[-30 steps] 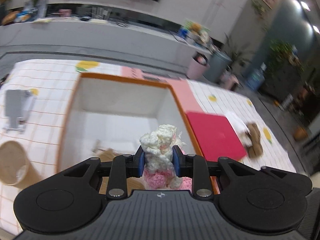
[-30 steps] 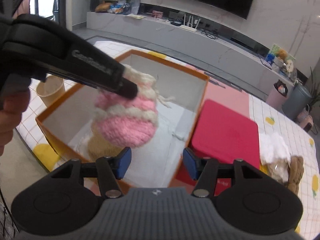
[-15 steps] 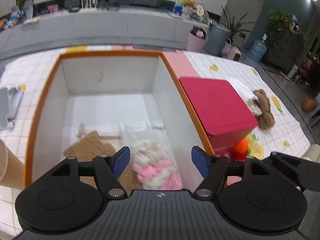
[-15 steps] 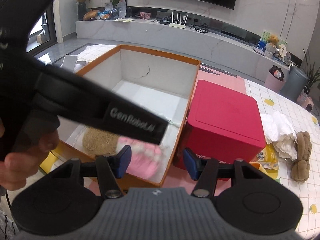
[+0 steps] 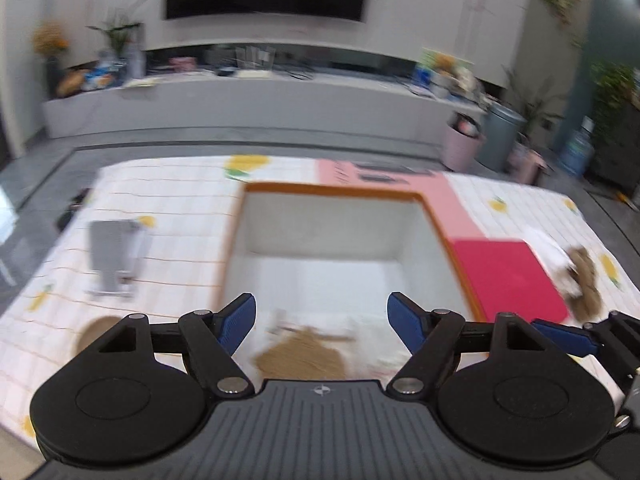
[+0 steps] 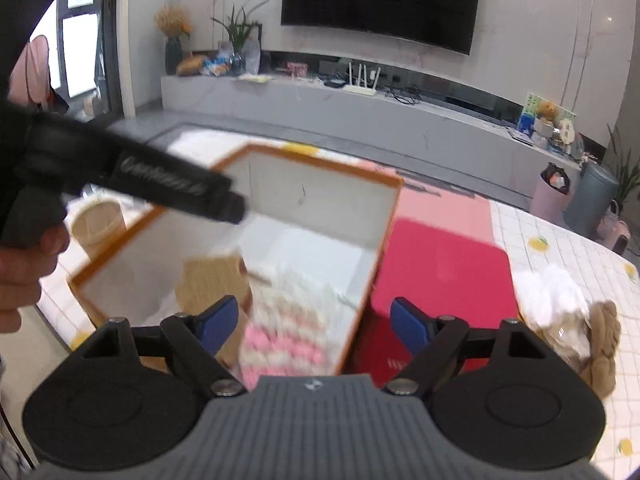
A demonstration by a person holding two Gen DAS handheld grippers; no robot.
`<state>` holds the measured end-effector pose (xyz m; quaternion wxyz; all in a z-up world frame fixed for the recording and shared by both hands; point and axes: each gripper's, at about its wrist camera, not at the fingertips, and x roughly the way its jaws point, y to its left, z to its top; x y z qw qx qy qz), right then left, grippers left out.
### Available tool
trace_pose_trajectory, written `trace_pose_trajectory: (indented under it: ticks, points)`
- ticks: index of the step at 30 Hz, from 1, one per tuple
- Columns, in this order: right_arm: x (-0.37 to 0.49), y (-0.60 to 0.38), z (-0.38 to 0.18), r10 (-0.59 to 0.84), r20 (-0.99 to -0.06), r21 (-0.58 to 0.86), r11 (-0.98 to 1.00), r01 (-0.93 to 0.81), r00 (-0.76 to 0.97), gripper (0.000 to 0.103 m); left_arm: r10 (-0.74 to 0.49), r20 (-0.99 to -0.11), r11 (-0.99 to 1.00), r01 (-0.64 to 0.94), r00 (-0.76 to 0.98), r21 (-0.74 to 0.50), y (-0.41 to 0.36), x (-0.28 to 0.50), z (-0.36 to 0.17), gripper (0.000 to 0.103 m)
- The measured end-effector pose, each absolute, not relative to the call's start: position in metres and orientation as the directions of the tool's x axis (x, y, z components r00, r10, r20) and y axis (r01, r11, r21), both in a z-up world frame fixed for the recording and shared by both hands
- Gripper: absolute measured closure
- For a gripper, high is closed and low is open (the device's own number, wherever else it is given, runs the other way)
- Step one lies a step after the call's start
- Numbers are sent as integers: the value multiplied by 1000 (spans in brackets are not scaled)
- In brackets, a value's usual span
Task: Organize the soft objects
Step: 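Lift both open grippers out of the shoebox toward the bed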
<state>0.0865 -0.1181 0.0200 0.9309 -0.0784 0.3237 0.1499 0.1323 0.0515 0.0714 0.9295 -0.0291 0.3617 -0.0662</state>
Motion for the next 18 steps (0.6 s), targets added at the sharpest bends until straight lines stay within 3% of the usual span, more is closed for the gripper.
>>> trace_pose_trajectory:
  ticks: [1, 3, 4, 5, 9, 11, 14, 18]
  points:
    - [91, -116, 23, 244, -626, -34, 940, -339, 741, 32, -129, -667, 991, 80, 734, -104, 56, 133, 73, 15]
    - [104, -108, 26, 296, -641, -2, 922, -388, 708, 59, -117, -669, 992, 47, 734, -121, 68, 135, 75, 15]
    - [110, -101, 24, 318, -663, 9, 909, -417, 677, 79, -118, -671, 991, 40, 732, -131, 71, 136, 75, 15]
    - [118, -94, 21, 328, -695, 20, 898, -439, 640, 90, -123, -673, 990, 38, 729, -139, 74, 137, 74, 15]
    - [144, -72, -5, 340, -809, 78, 871, -486, 479, 91, -128, -671, 990, 53, 730, -132, 77, 137, 73, 15]
    - [146, -62, -23, 252, -862, 11, 877, -481, 440, 95, -132, -667, 989, 55, 733, -135, 79, 136, 74, 15]
    - [150, -57, -37, 139, -873, -111, 877, -468, 467, 95, -137, -661, 987, 46, 738, -154, 82, 134, 76, 15]
    - [160, -60, -37, 128, -894, -87, 890, -447, 429, 95, -152, -667, 985, 55, 729, -164, 79, 134, 73, 15]
